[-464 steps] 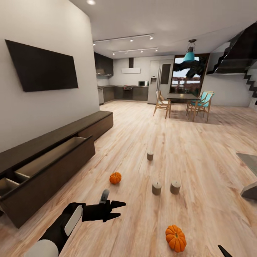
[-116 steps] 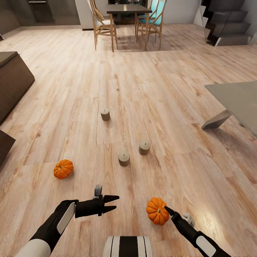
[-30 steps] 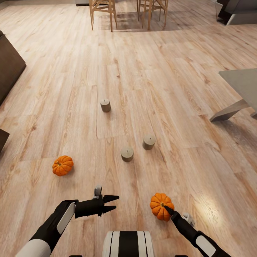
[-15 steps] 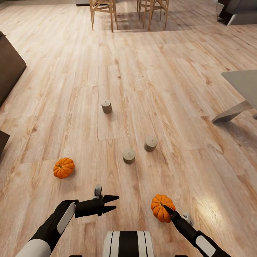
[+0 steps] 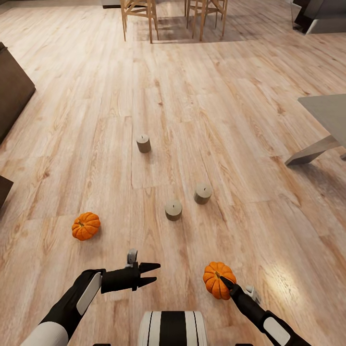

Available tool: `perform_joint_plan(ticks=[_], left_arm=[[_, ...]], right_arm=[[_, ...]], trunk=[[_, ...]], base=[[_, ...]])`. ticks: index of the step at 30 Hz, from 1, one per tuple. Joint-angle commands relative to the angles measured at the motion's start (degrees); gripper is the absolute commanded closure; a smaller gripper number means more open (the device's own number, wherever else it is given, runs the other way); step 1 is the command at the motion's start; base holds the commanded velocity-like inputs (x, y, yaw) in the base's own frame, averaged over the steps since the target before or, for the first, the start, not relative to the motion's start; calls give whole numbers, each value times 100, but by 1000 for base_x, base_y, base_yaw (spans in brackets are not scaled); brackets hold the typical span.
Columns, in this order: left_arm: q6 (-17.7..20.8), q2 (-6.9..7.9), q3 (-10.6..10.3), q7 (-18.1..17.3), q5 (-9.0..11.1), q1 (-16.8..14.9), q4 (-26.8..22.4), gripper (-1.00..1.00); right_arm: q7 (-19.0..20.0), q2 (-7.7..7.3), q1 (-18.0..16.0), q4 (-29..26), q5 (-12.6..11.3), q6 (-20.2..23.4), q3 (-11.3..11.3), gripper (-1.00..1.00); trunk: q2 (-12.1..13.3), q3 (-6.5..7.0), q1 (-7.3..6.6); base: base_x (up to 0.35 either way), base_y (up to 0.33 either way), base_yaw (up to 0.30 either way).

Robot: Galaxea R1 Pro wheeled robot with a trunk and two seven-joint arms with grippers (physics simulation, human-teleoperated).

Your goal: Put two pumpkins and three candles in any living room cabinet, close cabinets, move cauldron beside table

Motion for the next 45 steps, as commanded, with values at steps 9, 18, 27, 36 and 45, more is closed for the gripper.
perform_joint_plan(ticks=[9,18,27,36,45], left_arm=[[23,5,-20,-9,15,-2,3,-100],[23,5,-15,-9,15,-2,0,-100],[25,79,-9,-9,-1,-2,-2,-100],[16,892,5,-594,169,-2,31,-100],[14,964,5,-668,176,-2,48,-100]], right_arm=[[-203,-6,-1,12,-35,21,1,100],[-197,-9,-1,-40,-35,25,1,100],[348,-88,-2,-75,-21,243,9,100],[793,-132,-2,-447,-23,584,21,100],[816,-129,-1,-524,17,775,10,100]], trunk=[[11,196,-23],[23,395,-46],[35,595,-70],[47,794,-93],[59,994,-116]], base=[[0,0,0],[0,0,0],[0,0,0],[0,0,0],[0,0,0]])
